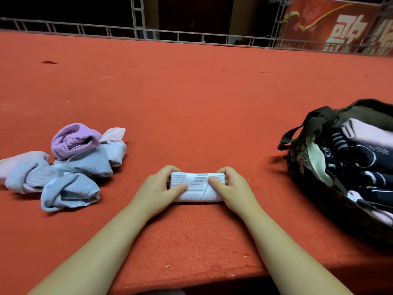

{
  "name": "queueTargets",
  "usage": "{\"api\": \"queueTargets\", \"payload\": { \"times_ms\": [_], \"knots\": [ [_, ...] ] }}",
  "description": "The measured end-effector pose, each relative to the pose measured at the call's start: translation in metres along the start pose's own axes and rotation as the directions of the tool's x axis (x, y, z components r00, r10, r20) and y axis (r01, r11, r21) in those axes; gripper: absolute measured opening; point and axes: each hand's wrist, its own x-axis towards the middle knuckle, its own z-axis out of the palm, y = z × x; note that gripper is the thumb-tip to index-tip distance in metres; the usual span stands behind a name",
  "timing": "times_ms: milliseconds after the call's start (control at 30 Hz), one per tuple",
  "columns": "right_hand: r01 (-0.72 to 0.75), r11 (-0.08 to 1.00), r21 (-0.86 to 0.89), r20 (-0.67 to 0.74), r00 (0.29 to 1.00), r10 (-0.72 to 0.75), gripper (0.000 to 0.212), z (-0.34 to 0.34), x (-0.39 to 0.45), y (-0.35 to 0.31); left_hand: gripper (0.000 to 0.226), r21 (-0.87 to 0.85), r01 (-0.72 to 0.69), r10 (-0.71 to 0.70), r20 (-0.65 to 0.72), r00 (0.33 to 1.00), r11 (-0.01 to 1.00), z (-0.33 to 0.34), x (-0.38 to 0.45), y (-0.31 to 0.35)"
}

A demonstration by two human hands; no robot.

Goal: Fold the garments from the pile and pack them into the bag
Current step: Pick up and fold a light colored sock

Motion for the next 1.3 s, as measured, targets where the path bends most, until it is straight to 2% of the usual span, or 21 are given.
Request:
{"api": "queueTargets", "payload": {
  "times_ms": [67,100,167,200,267,367,433,500,567,667,767,867,1000,1133,1200,1300],
  "knots": [
    [-0.067,0.996,-0.052,-0.049,0.997,0.065,0.018,0.005,0.004,-0.001,0.036,0.061,0.028,-0.024,-0.060,0.998,0.998,0.002,0.003,-0.004],
    [-0.094,0.989,-0.112,-0.069,0.994,0.087,0.024,0.008,0.007,0.000,0.050,0.110,0.052,-0.043,-0.084,0.996,0.992,0.002,0.005,-0.007],
    [-0.100,0.948,-0.302,-0.080,0.994,0.079,0.035,0.011,0.009,0.000,0.073,0.220,0.129,-0.114,-0.077,0.990,0.967,0.004,0.009,-0.011],
    [-0.086,0.914,-0.396,-0.065,0.996,0.065,0.039,0.012,0.009,0.000,0.076,0.278,0.169,-0.161,-0.051,0.986,0.946,0.005,0.010,-0.011],
    [-0.065,0.854,-0.516,-0.019,0.998,0.065,0.048,0.013,0.010,-0.001,0.070,0.400,0.219,-0.243,0.011,0.970,0.890,0.007,0.013,-0.007],
    [-0.075,0.839,-0.538,0.038,0.993,0.113,0.053,0.009,0.011,-0.003,0.057,0.470,0.204,-0.289,0.115,0.950,0.859,0.010,0.014,0.001],
    [-0.062,0.893,-0.446,0.081,0.991,0.109,0.047,0.003,0.010,-0.002,0.051,0.354,0.220,-0.290,0.159,0.944,0.909,0.009,0.008,0.004],
    [-0.070,0.982,-0.176,0.115,0.989,0.091,0.034,-0.005,0.003,-0.004,0.034,-0.038,0.264,-0.258,0.115,0.959,0.964,0.011,0.001,0.013],
    [-0.069,0.995,0.069,0.077,0.995,0.064,0.019,-0.016,-0.006,-0.009,0.016,-0.386,0.246,-0.256,0.026,0.966,0.889,0.017,-0.004,0.034],
    [-0.030,0.975,0.222,-0.071,0.996,0.047,0.011,-0.042,-0.015,-0.017,0.023,-0.567,0.178,-0.263,-0.071,0.962,0.804,0.031,0.001,0.068],
    [-0.051,0.949,0.312,-0.168,0.980,0.108,0.037,-0.084,-0.029,-0.023,0.038,-0.632,0.152,-0.230,-0.042,0.972,0.760,0.050,0.010,0.111],
    [-0.043,0.954,0.297,-0.291,0.947,0.133,0.049,-0.134,-0.043,-0.021,0.034,-0.617,0.080,-0.138,-0.048,0.989,0.783,0.069,0.020,0.153],
    [-0.010,0.976,0.219,-0.420,0.901,0.104,0.045,-0.200,-0.064,-0.007,0.018,-0.649,0.091,-0.044,0.090,0.995,0.755,0.099,0.032,0.211],
    [-0.029,0.992,0.126,-0.535,0.840,0.092,0.038,-0.256,-0.081,0.016,0.019,-0.674,0.137,0.012,0.212,0.977,0.726,0.133,0.038,0.256],
    [-0.045,0.995,0.094,-0.593,0.800,0.092,0.035,-0.281,-0.085,0.027,0.028,-0.675,0.125,0.045,0.228,0.973,0.727,0.148,0.044,0.275],
    [-0.082,0.995,0.063,-0.642,0.760,0.103,0.025,-0.312,-0.073,0.042,0.035,-0.711,0.056,0.098,0.174,0.980,0.701,0.165,0.060,0.303]
  ]
}}
